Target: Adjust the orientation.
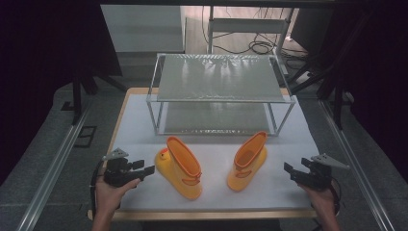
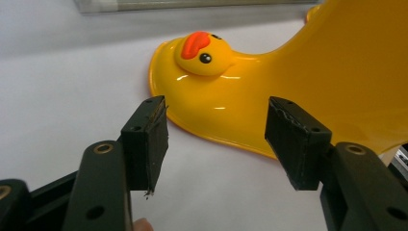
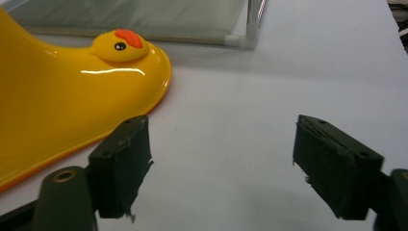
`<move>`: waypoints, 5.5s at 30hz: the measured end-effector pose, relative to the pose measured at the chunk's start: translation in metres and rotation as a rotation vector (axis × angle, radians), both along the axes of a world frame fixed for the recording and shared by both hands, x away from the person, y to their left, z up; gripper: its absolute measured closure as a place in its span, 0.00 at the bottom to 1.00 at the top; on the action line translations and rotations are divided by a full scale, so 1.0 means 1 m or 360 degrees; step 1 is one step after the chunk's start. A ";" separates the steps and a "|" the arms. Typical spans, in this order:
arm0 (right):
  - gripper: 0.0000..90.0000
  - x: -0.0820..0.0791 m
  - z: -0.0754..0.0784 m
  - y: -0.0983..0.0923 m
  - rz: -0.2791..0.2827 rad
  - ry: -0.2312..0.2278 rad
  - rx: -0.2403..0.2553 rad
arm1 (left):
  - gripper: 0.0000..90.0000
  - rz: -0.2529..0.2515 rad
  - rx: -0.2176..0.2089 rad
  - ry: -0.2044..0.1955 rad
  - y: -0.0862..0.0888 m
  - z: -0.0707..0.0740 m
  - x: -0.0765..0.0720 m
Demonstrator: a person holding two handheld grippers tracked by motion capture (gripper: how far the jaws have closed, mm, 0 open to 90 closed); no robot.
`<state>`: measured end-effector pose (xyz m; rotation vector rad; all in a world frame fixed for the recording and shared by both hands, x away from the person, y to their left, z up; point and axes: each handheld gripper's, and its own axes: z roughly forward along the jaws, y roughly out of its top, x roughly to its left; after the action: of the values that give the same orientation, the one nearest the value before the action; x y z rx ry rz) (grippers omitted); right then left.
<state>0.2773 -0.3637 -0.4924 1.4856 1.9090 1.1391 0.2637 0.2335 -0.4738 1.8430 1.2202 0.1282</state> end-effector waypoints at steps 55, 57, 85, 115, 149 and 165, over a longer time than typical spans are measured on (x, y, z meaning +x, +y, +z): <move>0.33 -0.003 -0.005 -0.010 -0.0018 -0.0001 0.0105 | 1.00 -0.0168 0.0155 -0.0344 -0.170 -0.023 -0.067; 0.33 -0.003 -0.005 -0.010 -0.0021 -0.0004 0.0105 | 1.00 -0.0161 0.0155 -0.0349 -0.170 -0.024 -0.067; 0.33 -0.004 -0.004 -0.012 -0.0036 -0.0014 0.0104 | 1.00 0.0077 0.0126 -0.0304 -0.060 -0.025 -0.091; 0.34 -0.005 -0.005 -0.015 -0.0046 -0.0009 0.0099 | 0.63 -0.0341 0.0139 -0.0081 -0.110 -0.012 -0.053; 0.34 -0.007 -0.002 -0.019 -0.0059 -0.0022 0.0096 | 0.55 -0.0749 -0.0038 0.0178 -0.176 0.096 0.004; 0.34 -0.006 -0.003 -0.020 -0.0053 -0.0012 0.0095 | 0.55 -0.0825 -0.0010 0.0236 -0.225 0.147 0.045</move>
<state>0.2716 -0.3835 -0.4956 1.5366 1.8530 1.1946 0.3090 0.0087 -0.3269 2.1301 0.7990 -0.3041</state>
